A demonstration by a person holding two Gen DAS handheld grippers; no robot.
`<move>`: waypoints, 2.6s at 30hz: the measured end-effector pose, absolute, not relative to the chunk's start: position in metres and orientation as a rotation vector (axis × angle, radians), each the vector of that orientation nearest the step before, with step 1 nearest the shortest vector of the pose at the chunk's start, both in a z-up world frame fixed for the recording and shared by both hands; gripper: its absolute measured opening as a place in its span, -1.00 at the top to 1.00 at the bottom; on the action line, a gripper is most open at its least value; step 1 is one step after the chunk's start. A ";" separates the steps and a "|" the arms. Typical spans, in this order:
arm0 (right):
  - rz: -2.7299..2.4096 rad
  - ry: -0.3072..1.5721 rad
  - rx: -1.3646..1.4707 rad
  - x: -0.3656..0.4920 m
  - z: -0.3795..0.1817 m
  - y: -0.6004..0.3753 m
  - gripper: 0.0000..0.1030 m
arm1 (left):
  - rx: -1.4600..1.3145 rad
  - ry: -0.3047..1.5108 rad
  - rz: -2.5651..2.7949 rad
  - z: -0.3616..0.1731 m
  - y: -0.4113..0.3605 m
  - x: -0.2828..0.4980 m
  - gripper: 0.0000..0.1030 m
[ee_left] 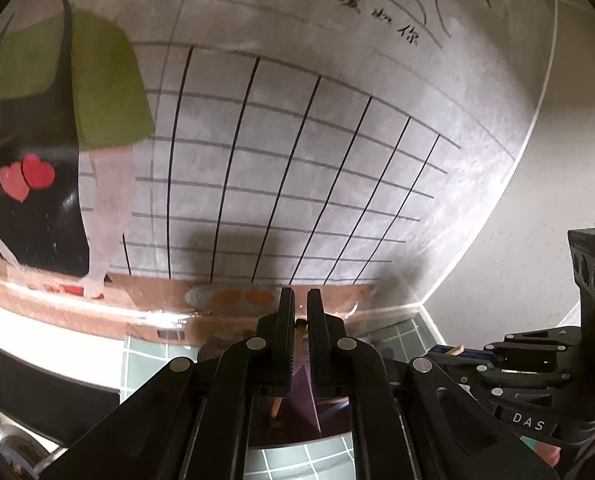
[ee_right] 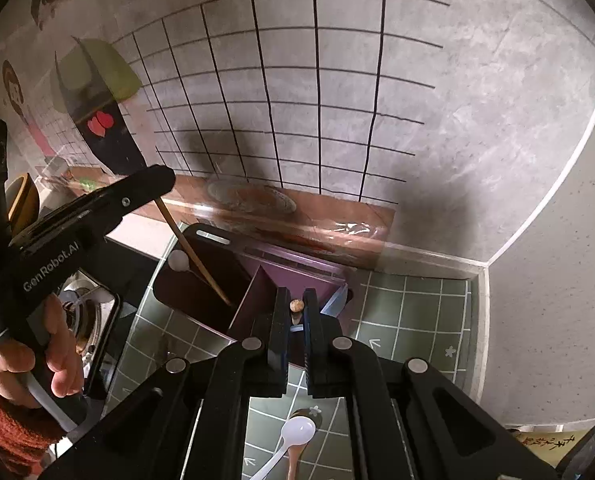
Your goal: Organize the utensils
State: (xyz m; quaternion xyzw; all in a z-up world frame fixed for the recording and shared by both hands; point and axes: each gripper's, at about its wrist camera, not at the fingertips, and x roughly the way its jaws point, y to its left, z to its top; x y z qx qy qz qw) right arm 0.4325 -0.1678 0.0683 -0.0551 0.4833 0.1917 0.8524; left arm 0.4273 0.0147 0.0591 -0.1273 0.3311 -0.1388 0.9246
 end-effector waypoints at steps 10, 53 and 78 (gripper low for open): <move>0.408 0.947 -0.121 0.425 0.070 -0.172 0.86 | -0.280 0.682 -0.251 0.067 0.026 0.422 0.49; 0.272 0.922 -0.038 0.253 -0.040 -0.221 0.48 | -0.321 0.902 -0.088 -0.063 0.056 0.203 0.15; 0.268 0.983 -0.058 0.299 -0.094 -0.191 0.48 | -0.300 0.931 -0.143 -0.065 0.044 0.198 0.15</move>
